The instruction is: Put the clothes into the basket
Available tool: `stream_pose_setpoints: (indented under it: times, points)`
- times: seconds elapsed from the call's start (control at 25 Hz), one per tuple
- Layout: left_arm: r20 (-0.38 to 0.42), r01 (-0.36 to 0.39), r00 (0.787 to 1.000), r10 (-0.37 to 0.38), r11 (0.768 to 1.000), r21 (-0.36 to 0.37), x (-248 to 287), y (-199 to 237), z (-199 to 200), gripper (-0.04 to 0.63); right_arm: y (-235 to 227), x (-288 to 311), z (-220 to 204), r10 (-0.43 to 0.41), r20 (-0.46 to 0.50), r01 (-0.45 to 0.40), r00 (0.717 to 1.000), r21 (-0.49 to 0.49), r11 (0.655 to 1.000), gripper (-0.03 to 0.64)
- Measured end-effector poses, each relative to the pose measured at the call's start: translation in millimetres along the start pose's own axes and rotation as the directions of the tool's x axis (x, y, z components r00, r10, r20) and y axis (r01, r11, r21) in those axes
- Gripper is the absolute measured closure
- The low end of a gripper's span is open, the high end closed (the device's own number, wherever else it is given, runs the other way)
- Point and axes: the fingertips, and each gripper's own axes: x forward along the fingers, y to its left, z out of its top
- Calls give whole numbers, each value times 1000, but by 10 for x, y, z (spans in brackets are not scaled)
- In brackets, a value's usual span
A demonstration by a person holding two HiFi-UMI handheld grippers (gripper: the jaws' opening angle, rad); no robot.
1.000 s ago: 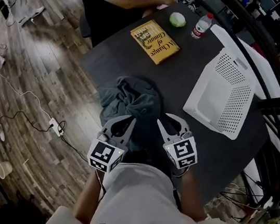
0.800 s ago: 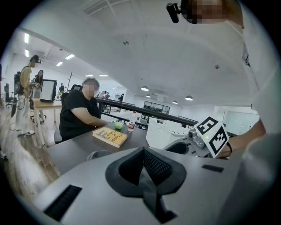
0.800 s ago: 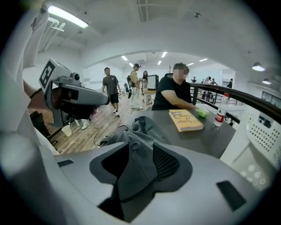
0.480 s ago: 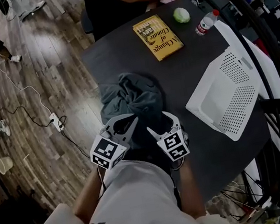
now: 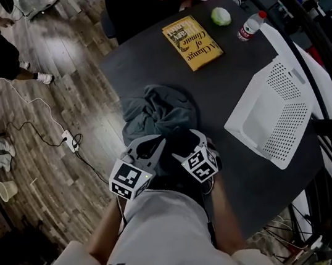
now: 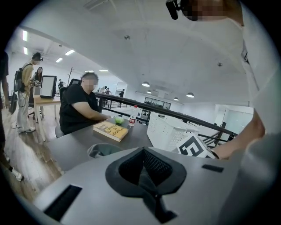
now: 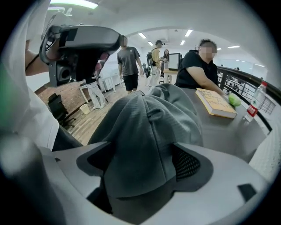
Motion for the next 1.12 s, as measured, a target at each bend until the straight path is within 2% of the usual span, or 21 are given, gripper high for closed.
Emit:
stream_pose_setpoints:
  times: [0.28, 0.36, 0.52, 0.68, 0.76, 0.88, 0.96, 1.12]
  points:
    - [-2, -14, 1000, 14, 1000, -10, -43, 37, -26, 591, -49, 158, -60, 6, -32, -6, 999, 20, 1000, 199]
    - [-5, -20, 1000, 20, 1000, -12, -57, 58, -39, 591, -54, 180, -61, 3, -36, -2, 999, 24, 1000, 220]
    - [-6, -25, 1000, 24, 1000, -16, -69, 74, -52, 591, -49, 206, -94, -8, -35, 9, 999, 33, 999, 318]
    - [-9, -28, 1000, 28, 999, -18, -72, 95, -64, 591, 0, 205, -84, -21, -23, 22, 1000, 24, 999, 477]
    - [-16, -26, 1000, 25, 999, -19, -80, 94, -75, 591, 16, 189, -71, -32, -15, 33, 999, 34, 999, 526]
    - [-10, -24, 1000, 23, 1000, -16, -75, 89, -53, 591, -5, 144, -62, -38, 17, 37, 999, 95, 995, 545]
    - [-12, -21, 1000, 21, 1000, -14, -68, 89, -49, 591, -44, 118, -45, -37, 78, 24, 996, 167, 986, 549]
    - [-1, -13, 1000, 13, 1000, -11, -48, 94, -22, 591, -133, -75, 73, -50, 196, -17, 979, 324, 946, 552]
